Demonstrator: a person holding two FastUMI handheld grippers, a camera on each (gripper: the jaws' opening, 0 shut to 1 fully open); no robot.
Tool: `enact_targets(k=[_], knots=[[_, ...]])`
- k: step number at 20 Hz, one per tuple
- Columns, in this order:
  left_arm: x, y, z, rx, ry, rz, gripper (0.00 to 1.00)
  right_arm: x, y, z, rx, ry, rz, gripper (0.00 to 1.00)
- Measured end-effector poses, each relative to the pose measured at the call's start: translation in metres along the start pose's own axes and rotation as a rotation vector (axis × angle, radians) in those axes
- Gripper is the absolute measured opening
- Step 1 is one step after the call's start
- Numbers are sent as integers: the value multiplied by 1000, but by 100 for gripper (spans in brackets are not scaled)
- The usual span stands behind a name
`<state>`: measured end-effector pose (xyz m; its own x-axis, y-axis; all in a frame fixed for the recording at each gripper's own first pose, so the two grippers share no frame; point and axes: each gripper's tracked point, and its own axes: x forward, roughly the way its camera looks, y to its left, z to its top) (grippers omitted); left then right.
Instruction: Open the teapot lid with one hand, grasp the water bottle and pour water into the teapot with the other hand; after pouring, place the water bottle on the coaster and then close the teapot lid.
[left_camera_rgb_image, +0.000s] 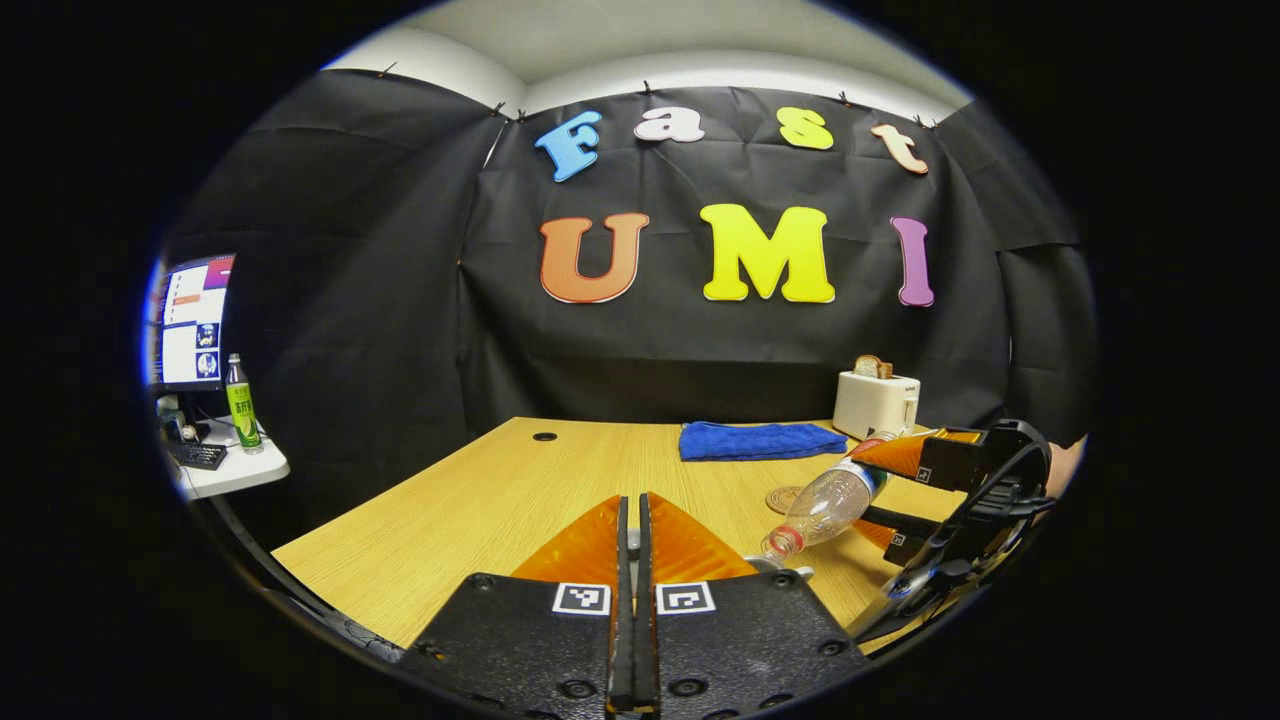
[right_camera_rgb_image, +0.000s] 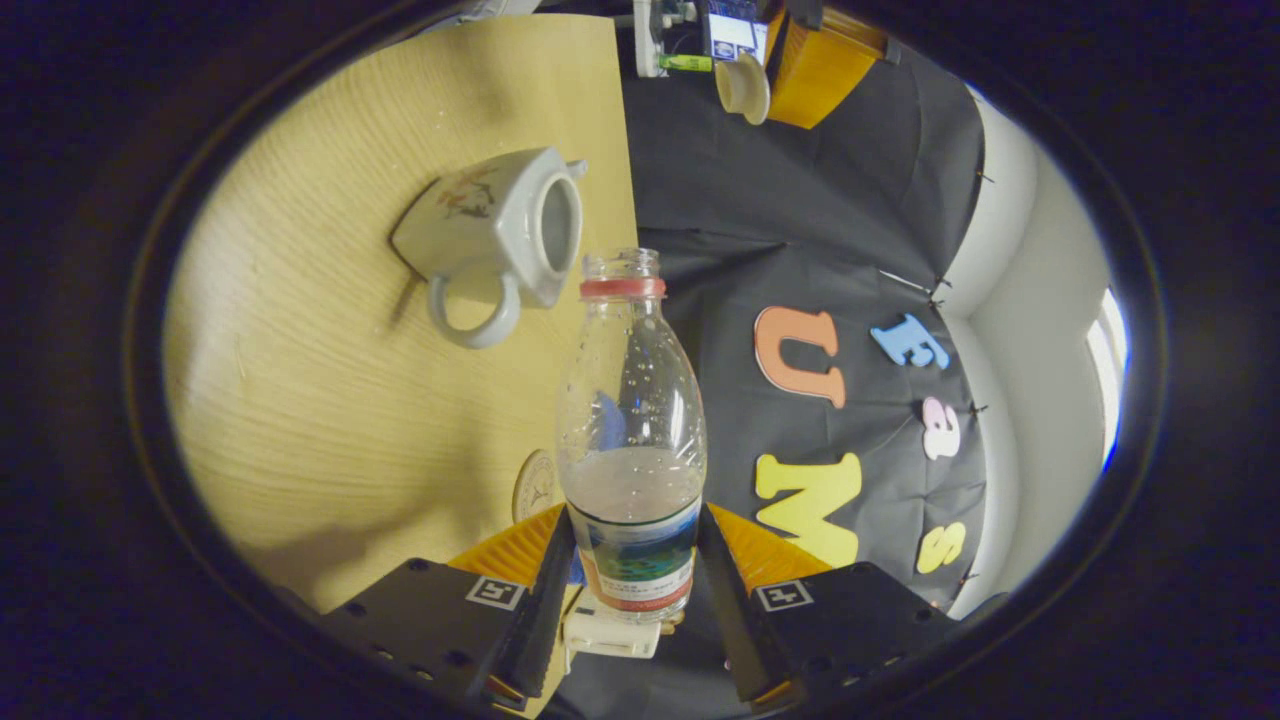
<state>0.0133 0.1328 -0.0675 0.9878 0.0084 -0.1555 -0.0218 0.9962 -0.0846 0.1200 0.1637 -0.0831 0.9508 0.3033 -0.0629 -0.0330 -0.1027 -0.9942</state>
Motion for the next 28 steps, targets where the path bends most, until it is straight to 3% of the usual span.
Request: enact_targets(k=[28], knots=[[-5, 0, 6, -14, -13, -12, 3, -1, -31, 9, -227, -47, -89, 69]])
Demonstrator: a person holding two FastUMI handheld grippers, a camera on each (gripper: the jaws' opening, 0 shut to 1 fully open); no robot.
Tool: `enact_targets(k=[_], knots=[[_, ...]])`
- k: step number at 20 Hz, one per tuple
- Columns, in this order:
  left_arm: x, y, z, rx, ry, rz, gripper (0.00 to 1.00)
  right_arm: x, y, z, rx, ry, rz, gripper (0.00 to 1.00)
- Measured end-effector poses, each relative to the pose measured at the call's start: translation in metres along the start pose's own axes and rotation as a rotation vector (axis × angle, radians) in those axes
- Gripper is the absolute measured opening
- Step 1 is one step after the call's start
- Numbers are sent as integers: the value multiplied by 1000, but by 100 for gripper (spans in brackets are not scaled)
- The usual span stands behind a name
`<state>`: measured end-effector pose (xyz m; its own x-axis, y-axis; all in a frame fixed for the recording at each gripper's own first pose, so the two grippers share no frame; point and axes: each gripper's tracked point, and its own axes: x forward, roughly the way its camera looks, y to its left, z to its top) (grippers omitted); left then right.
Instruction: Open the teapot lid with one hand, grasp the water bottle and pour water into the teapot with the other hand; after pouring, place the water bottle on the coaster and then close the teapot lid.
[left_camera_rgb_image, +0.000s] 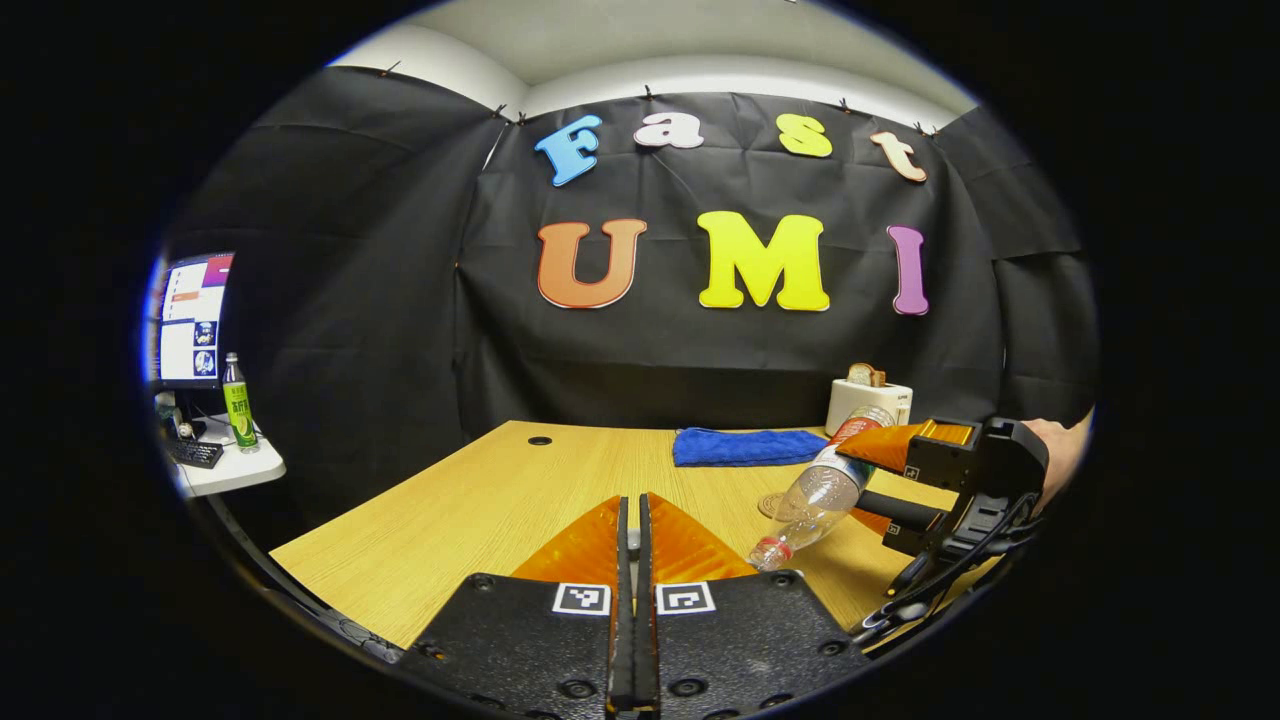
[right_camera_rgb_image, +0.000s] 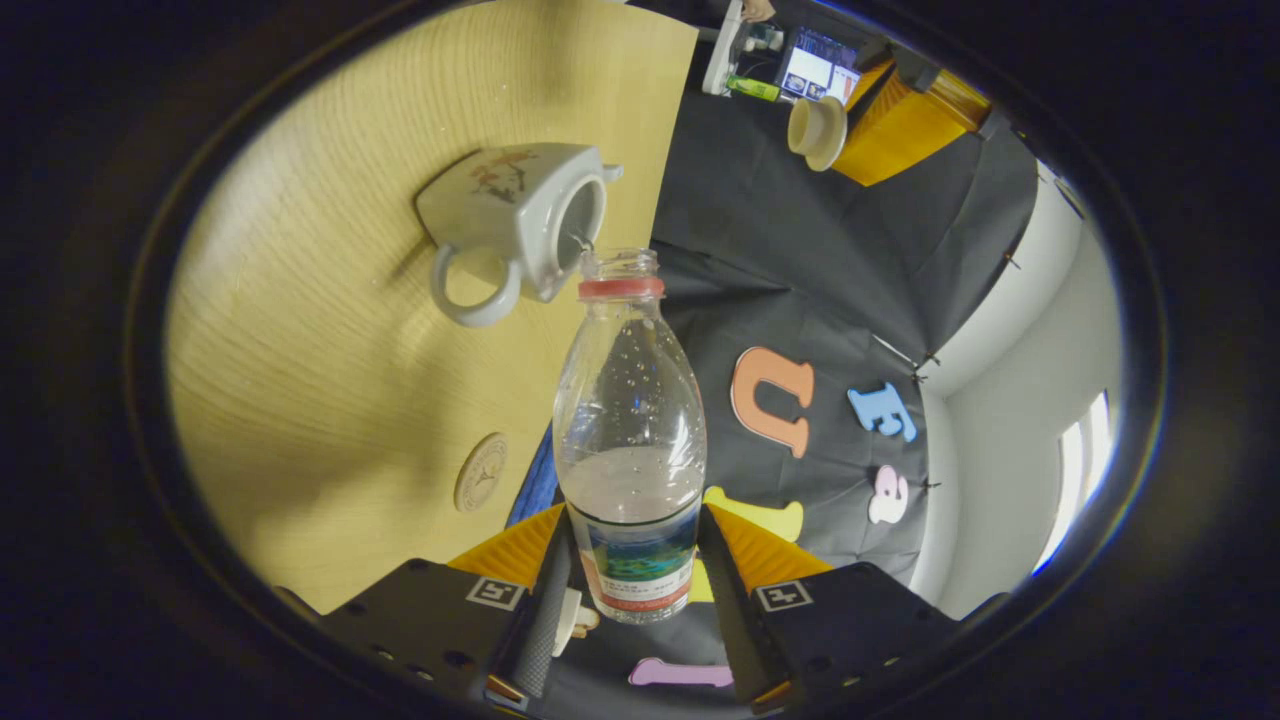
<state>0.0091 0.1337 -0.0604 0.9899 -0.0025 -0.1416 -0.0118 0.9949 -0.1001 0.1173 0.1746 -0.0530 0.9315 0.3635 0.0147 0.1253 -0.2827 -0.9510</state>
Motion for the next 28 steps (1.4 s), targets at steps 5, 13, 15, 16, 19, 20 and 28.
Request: enact_targets(k=[5, 13, 15, 16, 19, 20, 28], knots=[[1, 2, 0, -6, 0, 4, 3, 2, -6, 2, -32, -6, -17, 68], [0, 3, 2, -10, -1, 6, 3, 2, -15, 0, -79, -10, -50, 68], [-1, 3, 1, -8, 0, 4, 3, 2, -18, 0, -103, -15, -63, 69], [-1, 4, 1, -7, 0, 4, 3, 2, -19, 0, -108, -19, -65, 69], [-1, 3, 1, -7, 0, 3, 3, 0, -21, 1, -119, -23, -71, 69], [-1, 3, 2, -7, 0, 3, 3, 0, -22, 1, -121, -23, -73, 69], [-2, 6, 3, -10, -7, 8, 3, 0, -23, 1, -116, -26, -79, 69]])
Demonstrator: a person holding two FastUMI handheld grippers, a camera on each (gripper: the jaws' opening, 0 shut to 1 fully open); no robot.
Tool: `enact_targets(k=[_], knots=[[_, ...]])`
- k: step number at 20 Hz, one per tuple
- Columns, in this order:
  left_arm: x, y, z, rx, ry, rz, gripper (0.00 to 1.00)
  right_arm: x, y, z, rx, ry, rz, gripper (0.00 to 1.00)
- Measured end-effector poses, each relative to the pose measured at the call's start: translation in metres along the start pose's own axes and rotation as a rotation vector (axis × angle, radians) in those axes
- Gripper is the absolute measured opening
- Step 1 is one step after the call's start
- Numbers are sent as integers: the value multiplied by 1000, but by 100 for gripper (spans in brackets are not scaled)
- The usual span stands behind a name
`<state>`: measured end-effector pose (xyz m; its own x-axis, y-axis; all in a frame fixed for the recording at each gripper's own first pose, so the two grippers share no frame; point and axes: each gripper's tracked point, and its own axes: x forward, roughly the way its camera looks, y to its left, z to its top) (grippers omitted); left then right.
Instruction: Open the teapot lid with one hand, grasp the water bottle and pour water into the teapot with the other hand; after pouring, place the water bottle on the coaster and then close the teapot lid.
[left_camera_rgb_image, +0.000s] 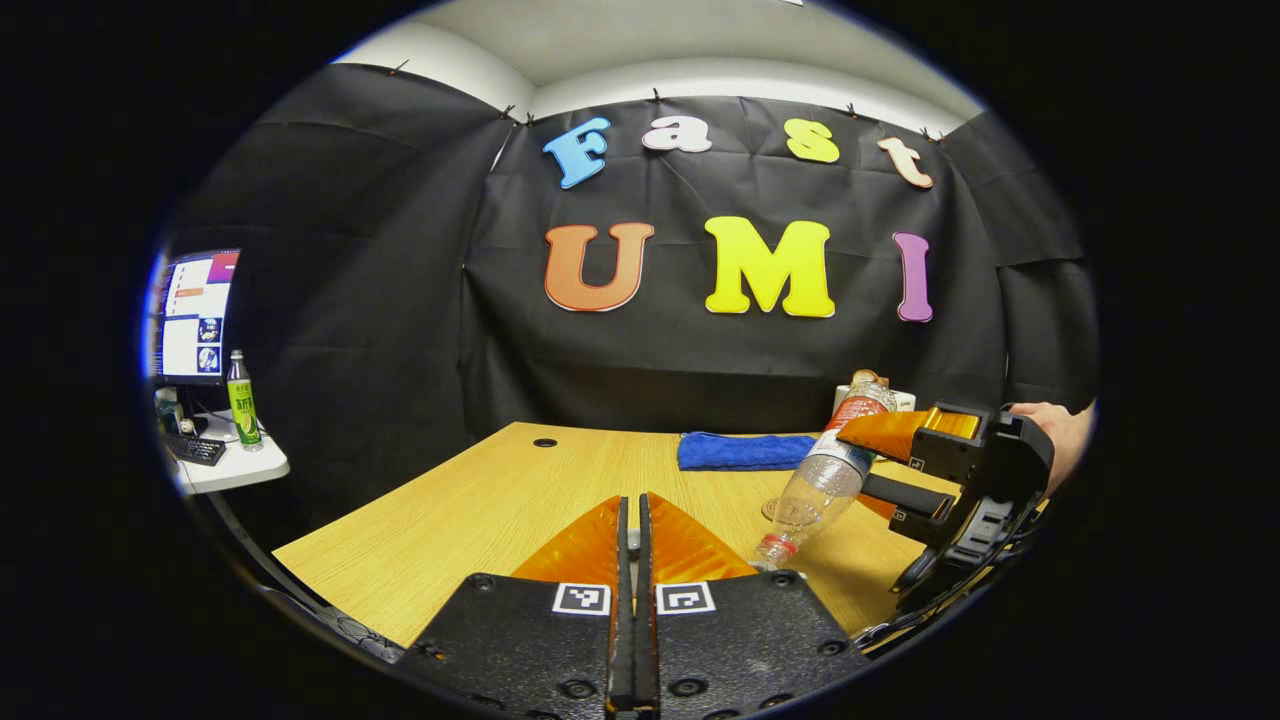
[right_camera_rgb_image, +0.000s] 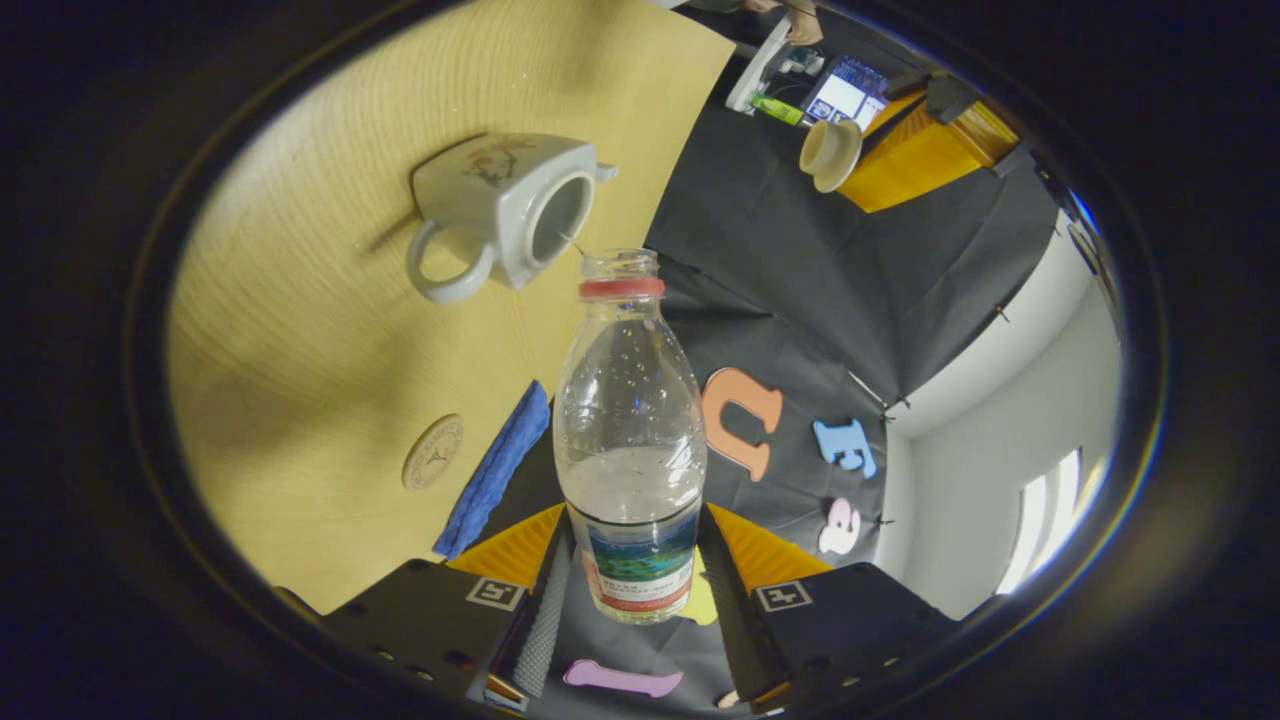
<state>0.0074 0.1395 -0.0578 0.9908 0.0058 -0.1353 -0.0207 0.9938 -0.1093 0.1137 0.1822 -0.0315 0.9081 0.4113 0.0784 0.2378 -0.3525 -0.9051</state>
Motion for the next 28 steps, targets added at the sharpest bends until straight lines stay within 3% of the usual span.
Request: enact_targets(k=[9, 12, 15, 21, 23, 26, 28], knots=[[-3, 0, 6, 0, -11, 2, 3, -2, 12, -1, 97, 12, 41, 69], [-5, -1, 8, 3, -14, 3, 3, -5, 32, 0, 244, 31, 139, 68], [-5, 0, 11, 2, -24, 6, 3, -8, 36, -1, 387, 51, 158, 69], [-6, -4, 13, 2, -27, -1, 3, -18, 46, 5, 834, 91, 268, 70], [-8, -6, 14, 7, -30, -5, 3, -14, 33, -2, 775, 111, 231, 69], [-8, -9, 16, 16, -31, -10, 3, -12, 3, -20, 444, 113, 24, 68], [-8, -10, 16, 16, -32, -14, 3, -12, 11, -15, 305, 82, -22, 68]])
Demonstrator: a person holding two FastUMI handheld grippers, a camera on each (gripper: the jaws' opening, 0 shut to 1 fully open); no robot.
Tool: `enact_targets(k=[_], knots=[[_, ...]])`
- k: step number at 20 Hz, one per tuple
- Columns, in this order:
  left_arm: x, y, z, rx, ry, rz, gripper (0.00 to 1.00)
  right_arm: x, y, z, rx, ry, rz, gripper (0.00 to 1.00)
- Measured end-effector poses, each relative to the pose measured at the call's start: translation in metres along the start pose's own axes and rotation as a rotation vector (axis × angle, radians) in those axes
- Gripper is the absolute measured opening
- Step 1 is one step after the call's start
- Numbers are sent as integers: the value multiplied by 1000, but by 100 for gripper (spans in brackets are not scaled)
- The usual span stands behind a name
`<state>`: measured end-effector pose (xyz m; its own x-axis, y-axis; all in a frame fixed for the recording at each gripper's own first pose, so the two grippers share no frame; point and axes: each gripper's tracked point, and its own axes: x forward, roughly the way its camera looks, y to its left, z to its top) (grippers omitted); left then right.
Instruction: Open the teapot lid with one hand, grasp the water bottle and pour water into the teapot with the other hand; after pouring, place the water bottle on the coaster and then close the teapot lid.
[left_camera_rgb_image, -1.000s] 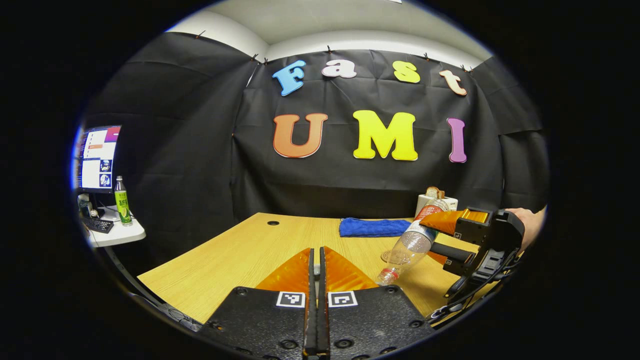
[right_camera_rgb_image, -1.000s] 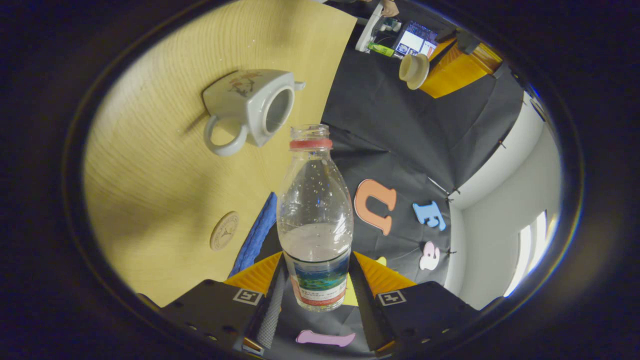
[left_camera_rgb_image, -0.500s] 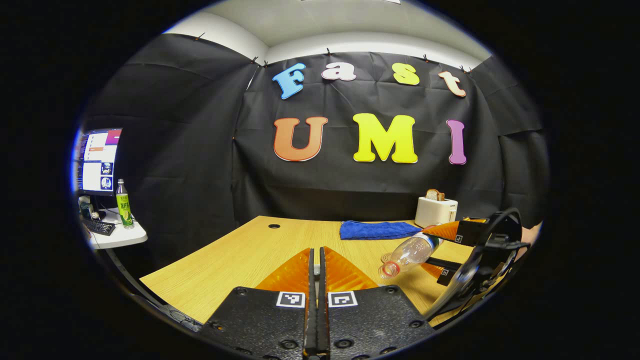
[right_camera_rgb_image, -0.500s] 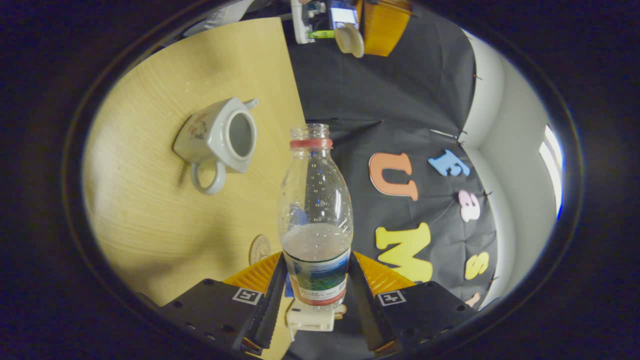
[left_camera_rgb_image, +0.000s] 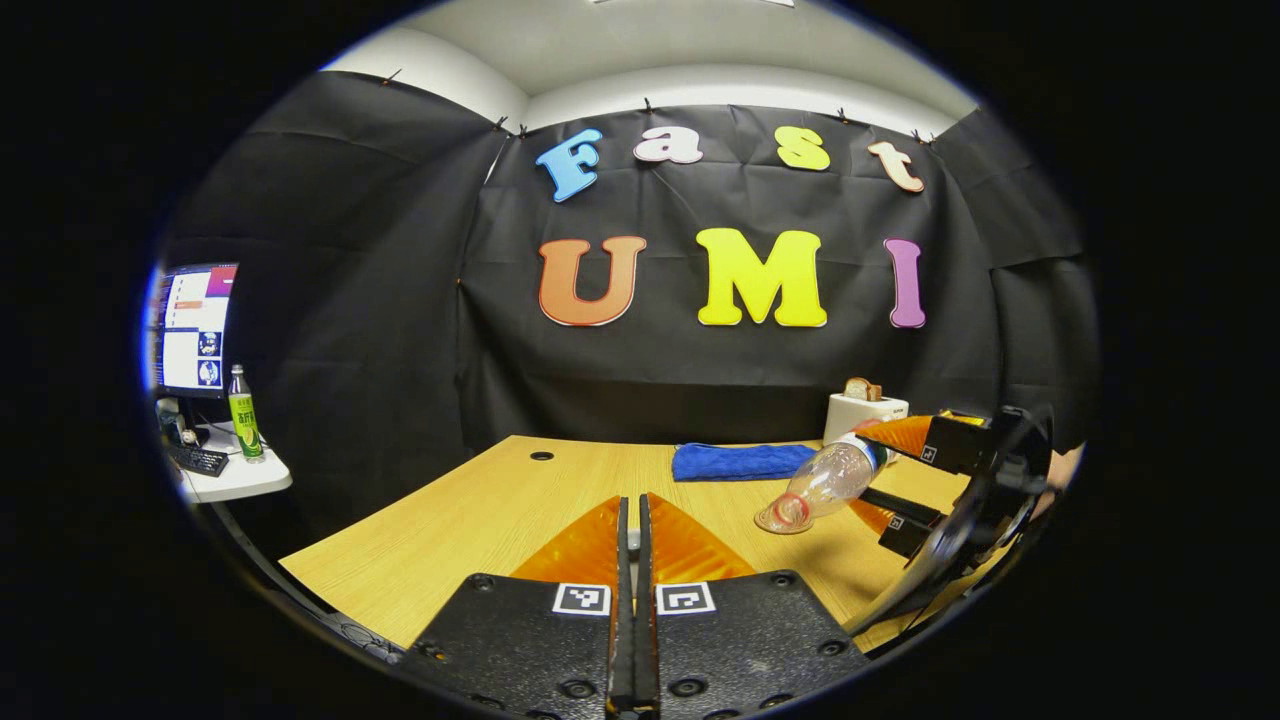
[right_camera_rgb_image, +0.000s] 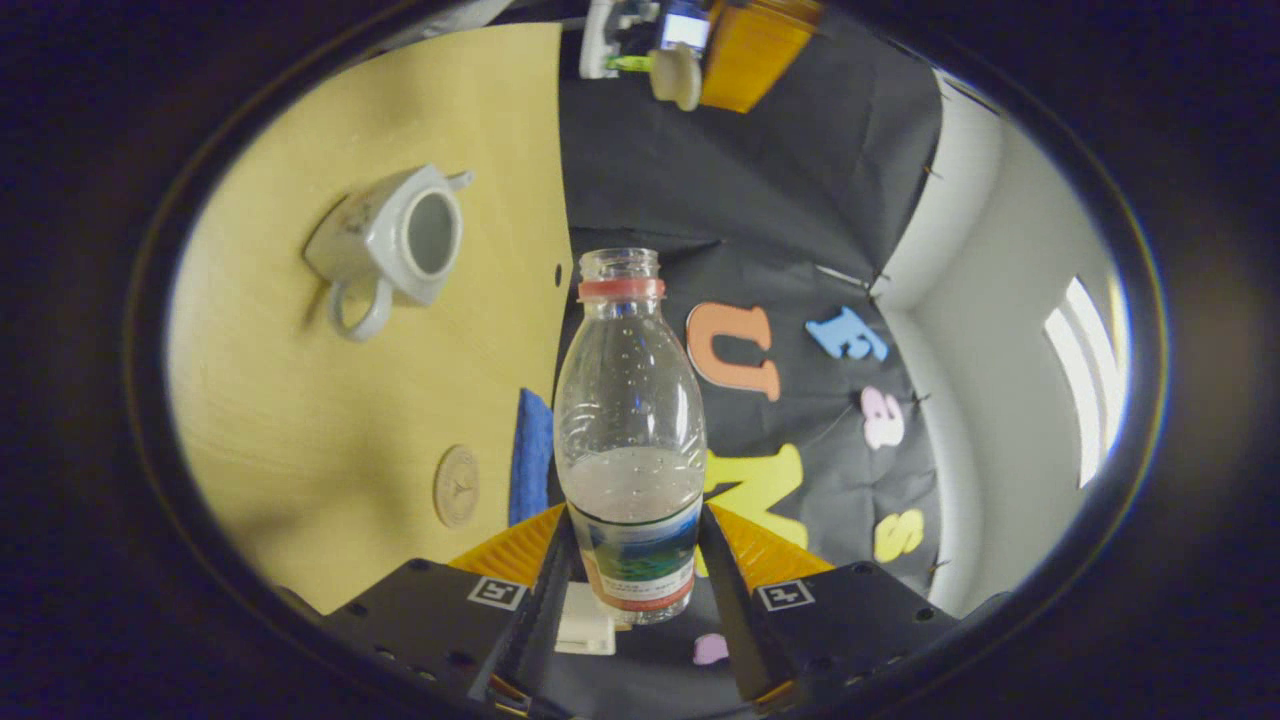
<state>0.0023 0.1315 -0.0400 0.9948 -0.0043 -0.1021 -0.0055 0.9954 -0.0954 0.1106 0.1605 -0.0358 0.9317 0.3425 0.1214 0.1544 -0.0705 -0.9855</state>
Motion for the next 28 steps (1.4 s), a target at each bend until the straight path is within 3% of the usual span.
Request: enact_targets(k=[3, 12, 16, 21, 23, 26, 28], knots=[[-1, 1, 2, 3, -5, 1, 3, 0, 14, -3, -78, -14, 4, 69], [-4, 7, 5, -10, -12, 11, 3, 8, -5, 23, -313, -92, -87, 68], [-4, 7, 5, -10, -13, 12, 3, 8, -10, 31, -373, -120, -123, 67], [-3, 8, 5, -13, -14, 13, 3, 10, -11, 25, -357, -114, -120, 69], [-4, 7, 6, -17, -16, 12, 3, 13, -5, 16, -265, -92, -81, 69], [-5, 8, 8, -16, -19, 14, 3, 23, 28, -11, 141, 4, 140, 68], [-5, 8, 7, -20, -19, 13, 3, 19, 32, -19, 433, 78, 231, 71]])
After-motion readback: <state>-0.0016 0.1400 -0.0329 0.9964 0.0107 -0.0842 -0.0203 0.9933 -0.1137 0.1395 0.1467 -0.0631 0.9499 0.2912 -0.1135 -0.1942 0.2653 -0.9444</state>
